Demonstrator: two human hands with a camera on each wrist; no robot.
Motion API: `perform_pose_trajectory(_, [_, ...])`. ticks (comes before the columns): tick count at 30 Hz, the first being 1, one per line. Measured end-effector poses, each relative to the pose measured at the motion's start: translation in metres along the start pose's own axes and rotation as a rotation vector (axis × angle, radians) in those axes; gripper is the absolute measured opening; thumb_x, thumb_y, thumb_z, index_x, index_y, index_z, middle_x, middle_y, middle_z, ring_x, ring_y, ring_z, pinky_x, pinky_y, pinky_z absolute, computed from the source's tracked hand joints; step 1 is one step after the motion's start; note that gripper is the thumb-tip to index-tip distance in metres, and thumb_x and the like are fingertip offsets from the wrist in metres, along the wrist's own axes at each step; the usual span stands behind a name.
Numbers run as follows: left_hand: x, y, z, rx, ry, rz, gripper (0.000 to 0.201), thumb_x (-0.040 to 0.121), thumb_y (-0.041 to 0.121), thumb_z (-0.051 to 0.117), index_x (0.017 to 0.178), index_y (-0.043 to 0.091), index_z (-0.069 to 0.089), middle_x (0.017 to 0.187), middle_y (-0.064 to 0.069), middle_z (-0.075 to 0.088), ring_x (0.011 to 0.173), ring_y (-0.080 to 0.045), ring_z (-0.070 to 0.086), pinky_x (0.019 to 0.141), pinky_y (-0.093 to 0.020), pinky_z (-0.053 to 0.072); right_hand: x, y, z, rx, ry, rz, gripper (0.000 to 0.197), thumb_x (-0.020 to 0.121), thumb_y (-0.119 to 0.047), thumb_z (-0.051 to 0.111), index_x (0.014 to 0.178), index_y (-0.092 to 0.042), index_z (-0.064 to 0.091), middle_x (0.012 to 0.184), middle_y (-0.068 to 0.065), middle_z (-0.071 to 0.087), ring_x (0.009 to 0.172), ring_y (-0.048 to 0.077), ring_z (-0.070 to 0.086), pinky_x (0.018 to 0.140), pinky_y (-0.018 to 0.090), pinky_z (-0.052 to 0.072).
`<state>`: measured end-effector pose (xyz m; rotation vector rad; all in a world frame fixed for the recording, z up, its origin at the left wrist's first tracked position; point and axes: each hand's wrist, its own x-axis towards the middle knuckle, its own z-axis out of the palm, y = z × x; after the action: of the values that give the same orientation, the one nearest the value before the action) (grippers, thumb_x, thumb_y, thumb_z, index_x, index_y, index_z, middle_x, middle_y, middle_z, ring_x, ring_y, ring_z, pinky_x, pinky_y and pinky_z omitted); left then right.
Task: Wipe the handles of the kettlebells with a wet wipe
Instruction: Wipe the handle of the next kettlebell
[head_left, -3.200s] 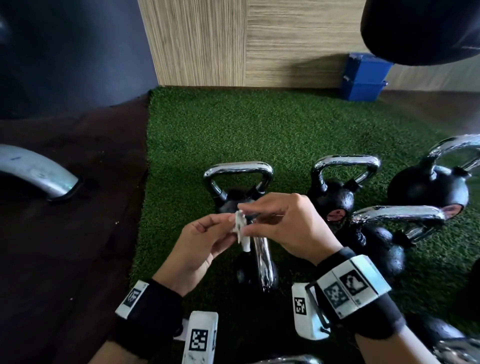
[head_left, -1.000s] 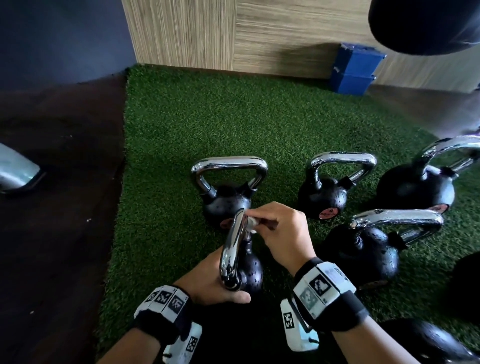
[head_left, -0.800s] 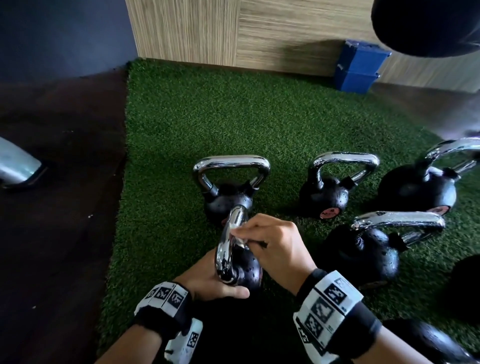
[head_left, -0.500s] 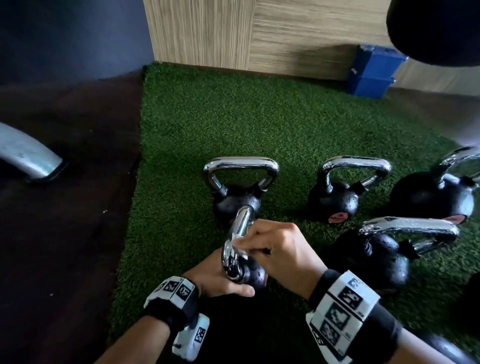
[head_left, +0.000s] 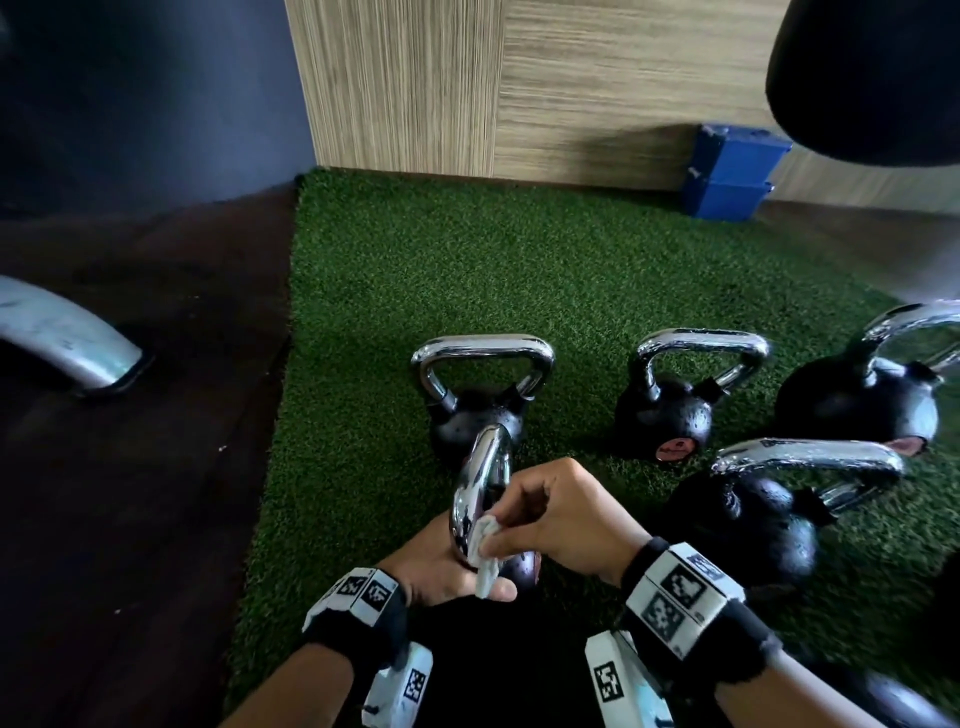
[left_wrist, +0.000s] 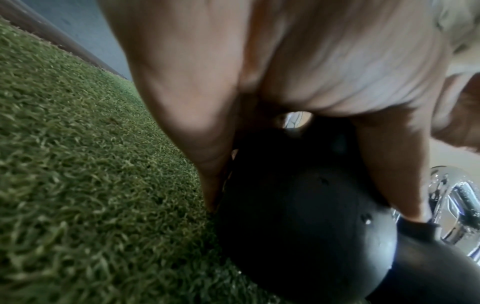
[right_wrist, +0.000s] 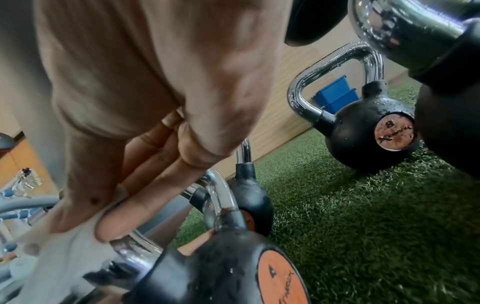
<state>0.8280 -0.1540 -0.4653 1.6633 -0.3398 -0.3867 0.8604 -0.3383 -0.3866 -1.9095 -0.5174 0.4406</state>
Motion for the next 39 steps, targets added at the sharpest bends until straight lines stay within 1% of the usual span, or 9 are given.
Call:
perform_pose_trajectory(3, [0.000,-0.004,-0.001,0.002,0.014,0.002,0.056,0.078,-0.005,0.082,0.128,0.011,0.061,0.122,-0.031,0.064,0.118,-0.046,0.063,0.103,-0.060,0.050,0.003,0.006,0.006,-0.089,-0.019,-0.002,0.023,0.059,-0.017,0.095,0.071,-0.021,0.076,0.078,-0.002,0.077,0.067,0.003,0.068,0.065,0.019,0.054])
perform_pose_trajectory(8, [0.002,-0.003,-0.003,0.059,-0.019,0.032,0.074,0.081,0.002,0.082,0.100,0.071,0.062,0.108,-0.014,0.076,0.097,-0.013,0.073,0.088,-0.031,0.059,0.005,0.019,0.010,-0.229,-0.018,0.010,0.022,0.060,-0.018,0.094,0.072,-0.026,0.078,0.072,-0.013,0.075,0.064,-0.004,0.066,0.061,0.011,0.048])
perform_pose_trajectory(12, [0.001,-0.005,-0.003,0.049,-0.015,-0.021,0.036,0.079,0.014,0.084,0.093,0.044,0.071,0.091,0.015,0.073,0.088,0.001,0.068,0.087,-0.025,0.053,0.009,0.022,-0.001,-0.179,-0.037,0.022,0.025,0.072,-0.015,0.088,0.093,-0.026,0.080,0.081,-0.009,0.077,0.073,0.002,0.070,0.069,0.019,0.054])
perform_pose_trajectory(18, [0.001,-0.008,-0.004,0.054,-0.071,0.008,0.032,0.083,0.009,0.084,0.110,0.018,0.071,0.106,0.001,0.075,0.103,-0.008,0.070,0.090,-0.017,0.051,0.011,0.018,-0.006,-0.331,-0.212,0.004,0.008,0.085,-0.021,0.077,0.091,-0.025,0.079,0.079,-0.017,0.071,0.067,-0.004,0.062,0.063,0.011,0.044])
perform_pose_trajectory(22, [-0.001,-0.004,-0.001,0.107,-0.056,0.011,0.038,0.078,0.010,0.088,0.103,0.032,0.070,0.096,0.009,0.074,0.093,-0.004,0.070,0.085,-0.016,0.052,0.009,0.013,-0.007,-0.190,-0.271,-0.013,0.017,0.087,-0.008,0.073,0.084,-0.023,0.078,0.090,0.007,0.076,0.082,0.023,0.070,0.078,0.035,0.056])
perform_pose_trajectory(28, [0.000,-0.002,0.004,0.155,-0.086,0.039,0.032,0.074,0.000,0.088,0.089,0.014,0.064,0.090,0.014,0.074,0.088,-0.003,0.070,0.086,-0.023,0.054,0.010,0.026,-0.004,-0.141,-0.340,0.078,0.036,0.090,-0.006,0.068,0.077,-0.038,0.078,0.072,-0.017,0.072,0.068,-0.006,0.063,0.069,0.017,0.050])
perform_pose_trajectory(32, [0.000,-0.010,0.002,0.187,-0.046,0.016,0.054,0.068,0.013,0.095,0.106,0.020,0.058,0.093,0.012,0.071,0.089,-0.002,0.067,0.086,-0.030,0.052,0.008,0.029,-0.005,0.016,-0.356,0.072,0.013,0.089,-0.002,0.068,0.099,-0.005,0.076,0.095,0.017,0.076,0.081,0.018,0.068,0.076,0.030,0.055])
perform_pose_trajectory(36, [0.001,-0.021,0.005,0.205,-0.013,-0.008,0.099,0.063,0.020,0.097,0.144,0.023,0.042,0.108,-0.002,0.071,0.098,-0.013,0.068,0.090,-0.039,0.054,0.001,0.039,0.002,0.375,-0.360,0.129,0.023,0.091,0.005,0.062,0.094,-0.012,0.077,0.086,0.000,0.077,0.073,0.007,0.071,0.068,0.019,0.056])
perform_pose_trajectory(39, [0.003,-0.025,0.005,0.278,0.038,0.006,0.105,0.056,0.023,0.099,0.145,0.030,0.042,0.130,0.001,0.064,0.117,-0.018,0.065,0.100,-0.049,0.054,0.000,0.048,0.006,0.606,-0.268,0.151,0.016,0.090,0.000,0.066,0.099,-0.007,0.076,0.091,0.006,0.076,0.078,0.014,0.073,0.072,0.025,0.059])
